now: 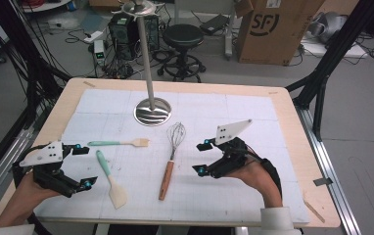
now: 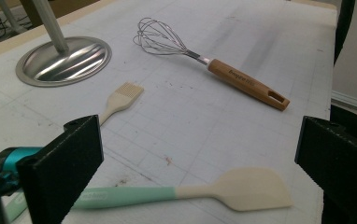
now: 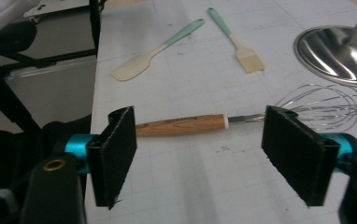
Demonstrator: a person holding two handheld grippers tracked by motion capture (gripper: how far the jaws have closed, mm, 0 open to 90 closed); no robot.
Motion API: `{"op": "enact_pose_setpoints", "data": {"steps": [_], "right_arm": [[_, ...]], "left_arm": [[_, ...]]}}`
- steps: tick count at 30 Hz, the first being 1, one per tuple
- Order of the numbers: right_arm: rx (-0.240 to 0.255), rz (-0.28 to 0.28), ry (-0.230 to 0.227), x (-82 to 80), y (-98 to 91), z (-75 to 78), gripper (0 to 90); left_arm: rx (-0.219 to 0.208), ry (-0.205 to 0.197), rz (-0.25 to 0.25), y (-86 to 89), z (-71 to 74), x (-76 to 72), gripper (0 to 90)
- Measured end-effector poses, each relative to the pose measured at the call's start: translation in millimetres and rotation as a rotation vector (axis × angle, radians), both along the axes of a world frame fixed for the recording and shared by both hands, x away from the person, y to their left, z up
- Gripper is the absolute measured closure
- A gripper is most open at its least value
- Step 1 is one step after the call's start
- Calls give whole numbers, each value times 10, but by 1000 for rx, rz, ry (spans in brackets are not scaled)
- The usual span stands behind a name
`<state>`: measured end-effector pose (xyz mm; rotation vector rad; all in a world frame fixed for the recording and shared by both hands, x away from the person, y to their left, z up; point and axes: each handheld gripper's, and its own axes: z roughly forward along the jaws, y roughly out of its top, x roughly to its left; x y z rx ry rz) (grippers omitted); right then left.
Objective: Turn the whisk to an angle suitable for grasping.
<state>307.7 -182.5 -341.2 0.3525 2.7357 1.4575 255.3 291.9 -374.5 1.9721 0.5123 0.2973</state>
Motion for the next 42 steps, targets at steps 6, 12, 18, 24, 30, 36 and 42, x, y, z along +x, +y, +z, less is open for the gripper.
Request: {"op": "enact_pose_setpoints", "data": {"steps": [6, 12, 18, 24, 30, 36, 42], "right_arm": [[-31, 31, 24, -6, 185, -36, 445], [-82, 73, 23, -1, 374, -97, 572], [-100, 103, 29, 39, 570, -145, 681], [-128, 151, 23, 56, 775, -194, 855], [-158, 215, 29, 36, 957, -245, 891], [-198, 234, 29, 42, 1116, -336, 891], [-239, 250, 35, 46, 1215, -418, 891]], "left_arm": [[3, 4, -10, -18, -13, 1, 17], [1, 4, -11, -26, -16, 4, 17], [0, 8, -13, -20, -29, 7, 17], [1, 5, -11, 1, -24, 2, 17], [-6, 4, -10, 17, -25, -7, 17], [-4, 7, -11, 18, -37, -5, 17], [-5, 9, -11, 12, -42, -3, 17]]}}
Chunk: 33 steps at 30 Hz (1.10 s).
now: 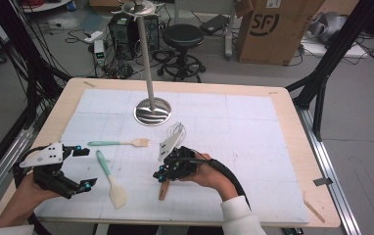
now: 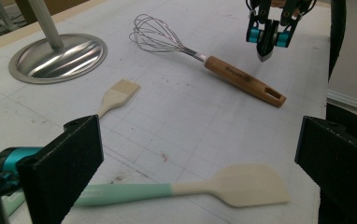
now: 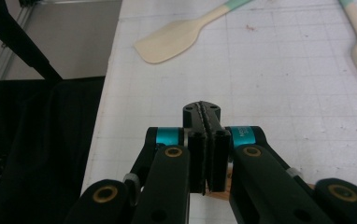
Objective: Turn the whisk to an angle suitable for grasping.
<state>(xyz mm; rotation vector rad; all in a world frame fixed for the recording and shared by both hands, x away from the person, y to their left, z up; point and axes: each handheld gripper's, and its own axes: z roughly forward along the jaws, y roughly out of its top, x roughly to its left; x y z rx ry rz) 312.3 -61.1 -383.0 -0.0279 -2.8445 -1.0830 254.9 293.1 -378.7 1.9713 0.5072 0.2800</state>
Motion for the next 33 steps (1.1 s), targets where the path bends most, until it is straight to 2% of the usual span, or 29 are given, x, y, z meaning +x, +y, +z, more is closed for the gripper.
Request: {"op": "enact_pose_setpoints", "data": {"steps": [14, 22, 23, 27, 33], "right_arm": [[-88, 39, 21, -49, 223, -212, 891], [-142, 55, 4, -76, 292, -311, 891], [-163, 51, 13, -83, 298, -316, 891], [-191, 52, 14, -93, 305, -348, 891], [-207, 53, 15, -86, 264, -348, 891]], "left_arm": [[5, 2, -14, -43, -3, 1, 17], [7, 1, -15, -49, 0, -4, 17], [7, 1, -15, -49, 0, -4, 17], [7, 2, -10, -33, -6, -4, 17], [7, 4, -8, -26, -9, -8, 17]]}}
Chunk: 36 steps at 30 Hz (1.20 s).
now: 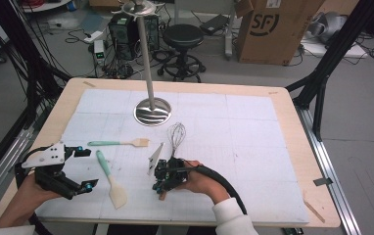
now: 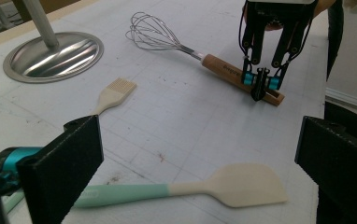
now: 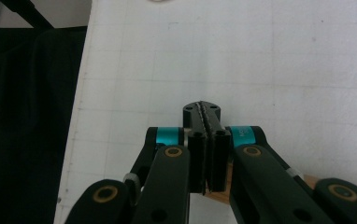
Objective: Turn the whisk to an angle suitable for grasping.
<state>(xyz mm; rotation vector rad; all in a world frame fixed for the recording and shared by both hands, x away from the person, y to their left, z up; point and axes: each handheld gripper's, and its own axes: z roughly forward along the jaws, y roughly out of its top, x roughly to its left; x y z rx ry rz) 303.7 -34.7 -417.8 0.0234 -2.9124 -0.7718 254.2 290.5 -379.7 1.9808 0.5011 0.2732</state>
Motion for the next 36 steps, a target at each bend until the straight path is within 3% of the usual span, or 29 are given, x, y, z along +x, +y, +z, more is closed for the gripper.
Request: {"op": "enact_pose_setpoints", "data": {"steps": [12, 26, 36], "right_arm": [[-24, -1, -1, -32, -96, 16, 891], [-51, -47, 5, -65, -463, 46, 891], [-43, -96, 6, -47, -741, 85, 891]], "left_arm": [[0, -3, 11, 44, 5, -23, 17], [8, 4, 6, 10, -13, -16, 17], [13, 9, 6, -5, -25, -10, 17]]}}
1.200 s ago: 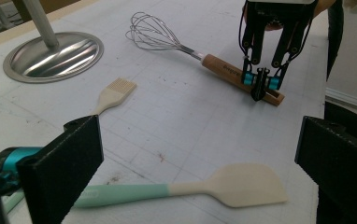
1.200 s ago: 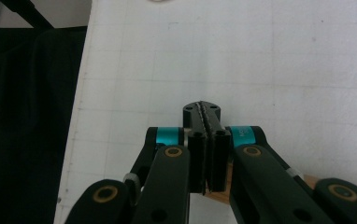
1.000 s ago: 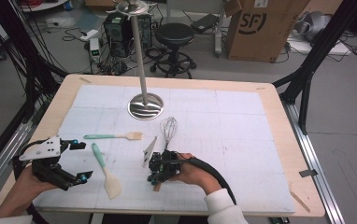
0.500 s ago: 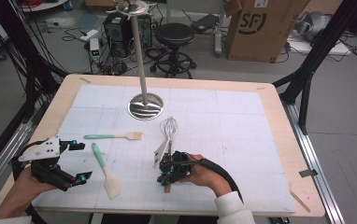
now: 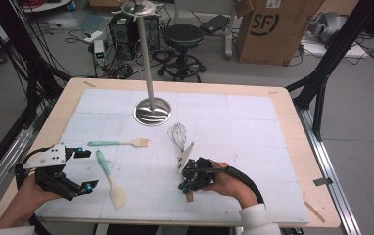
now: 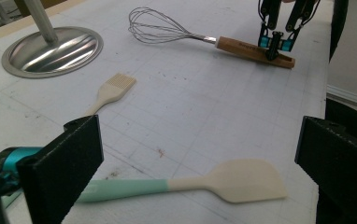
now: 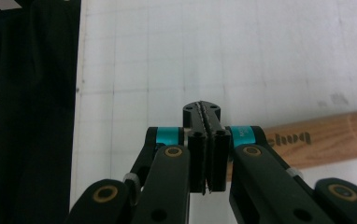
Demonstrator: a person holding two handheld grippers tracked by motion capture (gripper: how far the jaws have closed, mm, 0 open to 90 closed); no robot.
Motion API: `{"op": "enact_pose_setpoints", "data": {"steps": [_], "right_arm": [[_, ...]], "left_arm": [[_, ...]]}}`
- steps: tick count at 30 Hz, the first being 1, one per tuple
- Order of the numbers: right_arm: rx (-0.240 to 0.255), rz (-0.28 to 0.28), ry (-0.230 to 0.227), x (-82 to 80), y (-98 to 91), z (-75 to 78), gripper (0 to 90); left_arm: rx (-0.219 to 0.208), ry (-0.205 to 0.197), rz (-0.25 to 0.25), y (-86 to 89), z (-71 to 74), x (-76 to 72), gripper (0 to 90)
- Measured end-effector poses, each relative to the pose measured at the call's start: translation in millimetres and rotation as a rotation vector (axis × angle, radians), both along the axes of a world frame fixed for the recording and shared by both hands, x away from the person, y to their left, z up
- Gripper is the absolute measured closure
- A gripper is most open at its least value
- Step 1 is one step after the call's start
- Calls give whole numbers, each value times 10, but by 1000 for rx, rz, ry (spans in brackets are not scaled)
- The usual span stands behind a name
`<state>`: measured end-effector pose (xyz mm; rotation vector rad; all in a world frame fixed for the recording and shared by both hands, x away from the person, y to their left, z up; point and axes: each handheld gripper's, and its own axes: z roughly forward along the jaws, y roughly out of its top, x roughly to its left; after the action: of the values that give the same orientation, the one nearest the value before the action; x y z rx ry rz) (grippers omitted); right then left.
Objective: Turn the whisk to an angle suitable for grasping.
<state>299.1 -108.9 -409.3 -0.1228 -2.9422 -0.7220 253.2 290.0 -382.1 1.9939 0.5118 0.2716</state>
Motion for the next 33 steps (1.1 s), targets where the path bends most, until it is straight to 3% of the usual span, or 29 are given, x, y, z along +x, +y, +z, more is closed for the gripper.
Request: {"op": "enact_pose_setpoints", "data": {"steps": [9, 20, 29, 33], "right_arm": [[-13, -35, -3, 26, -248, 11, 892], [-29, -122, -8, 78, -644, 16, 891], [-40, -162, -16, 134, -815, 19, 892], [-71, -193, -24, 162, -895, 16, 891]], "left_arm": [[-1, 1, 1, -3, -3, -3, 17], [3, 4, 2, 6, -13, 0, 17], [5, 8, 3, -5, -27, 2, 17], [5, 11, 3, 2, -30, 0, 17]]}}
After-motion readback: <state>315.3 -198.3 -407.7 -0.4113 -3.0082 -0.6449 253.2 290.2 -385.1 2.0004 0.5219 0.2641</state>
